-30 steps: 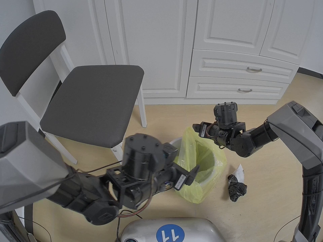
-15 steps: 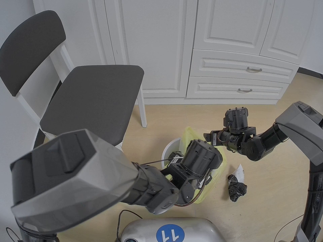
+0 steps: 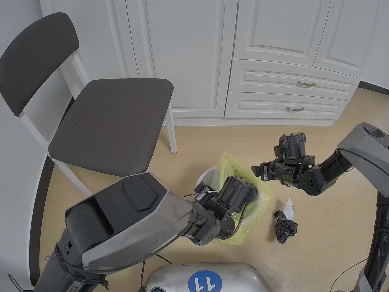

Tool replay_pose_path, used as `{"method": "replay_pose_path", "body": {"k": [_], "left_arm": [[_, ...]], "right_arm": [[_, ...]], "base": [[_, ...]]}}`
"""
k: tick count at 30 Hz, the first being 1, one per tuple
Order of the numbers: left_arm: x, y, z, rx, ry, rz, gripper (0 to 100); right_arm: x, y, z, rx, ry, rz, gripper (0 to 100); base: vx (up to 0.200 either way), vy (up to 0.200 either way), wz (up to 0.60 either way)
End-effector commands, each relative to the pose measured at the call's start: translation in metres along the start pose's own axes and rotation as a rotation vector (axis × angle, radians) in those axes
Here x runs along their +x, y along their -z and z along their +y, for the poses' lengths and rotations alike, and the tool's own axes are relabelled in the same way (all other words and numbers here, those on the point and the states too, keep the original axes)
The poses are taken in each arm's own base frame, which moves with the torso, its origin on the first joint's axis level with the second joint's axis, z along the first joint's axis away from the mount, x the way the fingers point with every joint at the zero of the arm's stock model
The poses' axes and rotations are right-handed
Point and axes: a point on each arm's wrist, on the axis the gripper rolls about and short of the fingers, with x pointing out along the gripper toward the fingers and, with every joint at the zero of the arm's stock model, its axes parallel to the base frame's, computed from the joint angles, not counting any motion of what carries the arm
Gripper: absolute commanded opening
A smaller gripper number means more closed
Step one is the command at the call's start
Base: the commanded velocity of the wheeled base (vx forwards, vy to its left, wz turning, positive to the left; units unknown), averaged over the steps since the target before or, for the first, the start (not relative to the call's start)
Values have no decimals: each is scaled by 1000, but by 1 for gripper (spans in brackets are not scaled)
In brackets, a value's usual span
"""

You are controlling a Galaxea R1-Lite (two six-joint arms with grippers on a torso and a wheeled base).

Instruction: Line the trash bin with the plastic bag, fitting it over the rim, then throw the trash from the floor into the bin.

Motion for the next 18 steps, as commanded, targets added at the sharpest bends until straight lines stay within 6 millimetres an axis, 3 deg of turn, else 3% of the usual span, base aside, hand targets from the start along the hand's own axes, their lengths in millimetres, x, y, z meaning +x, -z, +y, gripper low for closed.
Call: {"method": "replay_pose_path", "body": {"k": [1, 7, 11, 18], "left_arm": [[23, 11, 19, -22, -68, 45, 100], [39, 13, 65, -171, -140, 44, 100], [43, 13, 79, -219, -143, 37, 100], [44, 11, 90, -343, -107, 16, 100]], "right_arm": [[-2, 7, -3, -31, -7, 25, 100], [-24, 12, -6, -86, -145, 17, 100], [-30, 20, -7, -123, -200, 38, 100], [-1, 46, 2, -165, -192, 101, 100]], "base": [[0, 0, 0], [0, 0, 0], [0, 0, 0], [0, 0, 0]]}}
